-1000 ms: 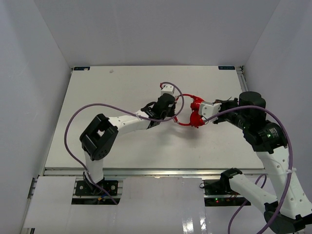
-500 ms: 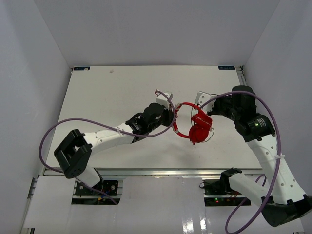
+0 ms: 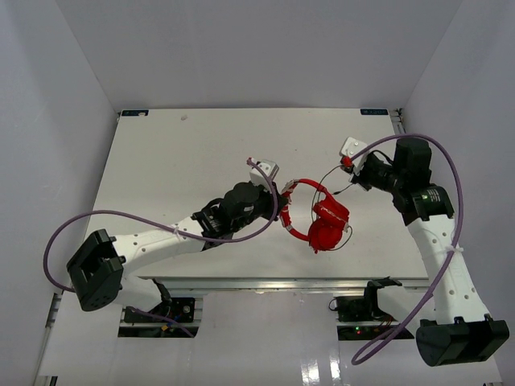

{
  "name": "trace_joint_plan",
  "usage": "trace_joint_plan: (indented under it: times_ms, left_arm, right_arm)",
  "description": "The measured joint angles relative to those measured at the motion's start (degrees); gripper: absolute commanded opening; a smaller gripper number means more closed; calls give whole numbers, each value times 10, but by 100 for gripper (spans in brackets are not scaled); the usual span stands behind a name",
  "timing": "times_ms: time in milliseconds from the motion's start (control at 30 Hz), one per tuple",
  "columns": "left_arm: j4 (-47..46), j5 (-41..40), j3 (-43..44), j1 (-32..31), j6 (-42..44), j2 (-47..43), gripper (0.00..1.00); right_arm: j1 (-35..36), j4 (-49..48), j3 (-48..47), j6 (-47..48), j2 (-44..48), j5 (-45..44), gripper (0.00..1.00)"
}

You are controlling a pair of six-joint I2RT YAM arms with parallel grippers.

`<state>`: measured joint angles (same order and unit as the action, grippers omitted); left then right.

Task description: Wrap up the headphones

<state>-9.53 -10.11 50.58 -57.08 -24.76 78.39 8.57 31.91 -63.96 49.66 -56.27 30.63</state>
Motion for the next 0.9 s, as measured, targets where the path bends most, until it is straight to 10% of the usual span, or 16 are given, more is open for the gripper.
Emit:
trace_joint_plan:
  times_ms: [900]
  left_arm:
    - [181,13,100,-2,-3,-78,0]
  right_arm:
    - [-55,-146,159,-167,-72,428,13]
